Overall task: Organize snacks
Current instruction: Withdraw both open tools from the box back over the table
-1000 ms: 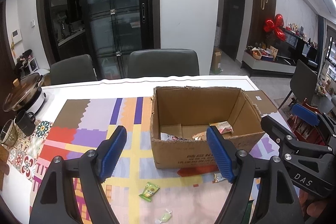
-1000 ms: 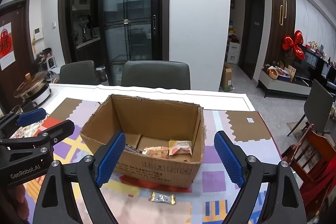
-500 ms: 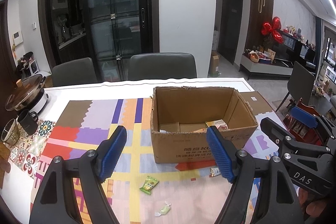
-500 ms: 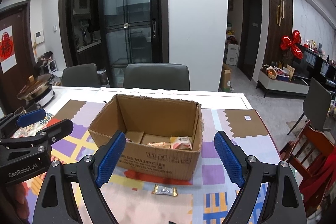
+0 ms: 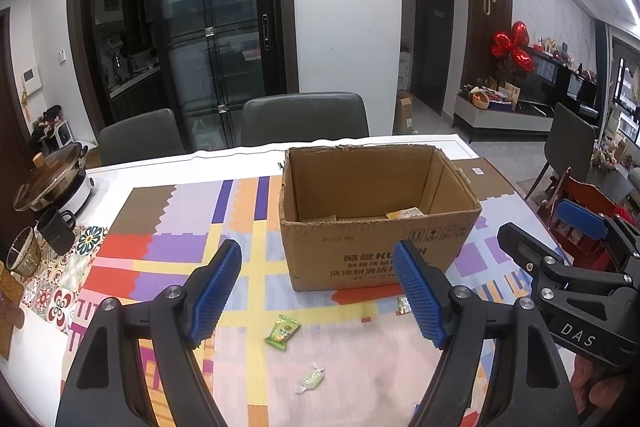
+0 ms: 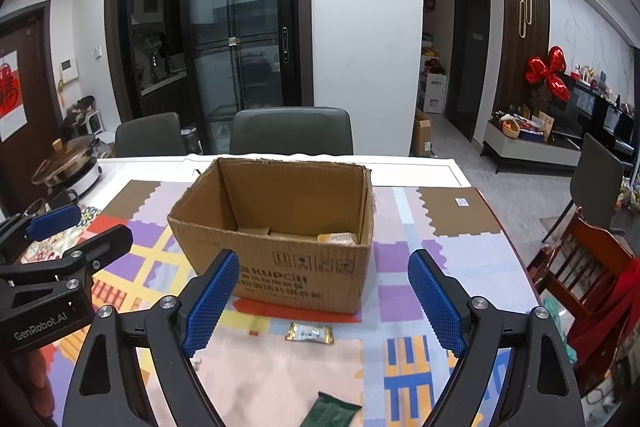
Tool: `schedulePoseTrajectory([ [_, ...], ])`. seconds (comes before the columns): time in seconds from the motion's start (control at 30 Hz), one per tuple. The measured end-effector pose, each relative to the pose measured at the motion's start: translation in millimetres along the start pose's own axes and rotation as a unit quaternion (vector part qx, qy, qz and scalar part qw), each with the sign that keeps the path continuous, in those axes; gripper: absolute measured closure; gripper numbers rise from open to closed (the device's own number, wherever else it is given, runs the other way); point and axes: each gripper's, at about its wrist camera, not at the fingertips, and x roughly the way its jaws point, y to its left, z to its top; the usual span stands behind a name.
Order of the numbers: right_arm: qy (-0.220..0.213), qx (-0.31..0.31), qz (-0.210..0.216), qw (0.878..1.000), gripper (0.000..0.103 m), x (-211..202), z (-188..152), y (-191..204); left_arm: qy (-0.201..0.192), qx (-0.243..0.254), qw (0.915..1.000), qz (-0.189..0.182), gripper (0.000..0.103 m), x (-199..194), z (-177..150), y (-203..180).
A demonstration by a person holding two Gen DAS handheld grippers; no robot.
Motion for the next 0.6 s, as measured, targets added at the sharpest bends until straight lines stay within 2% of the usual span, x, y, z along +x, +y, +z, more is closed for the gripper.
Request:
schedulePoseTrajectory([
  [0.6,0.033,0.007,-0.009,0.999,0.016,-4,-35,-1,0.018,0.017,0.9996,-0.009,0.025,-5,-38,-8],
])
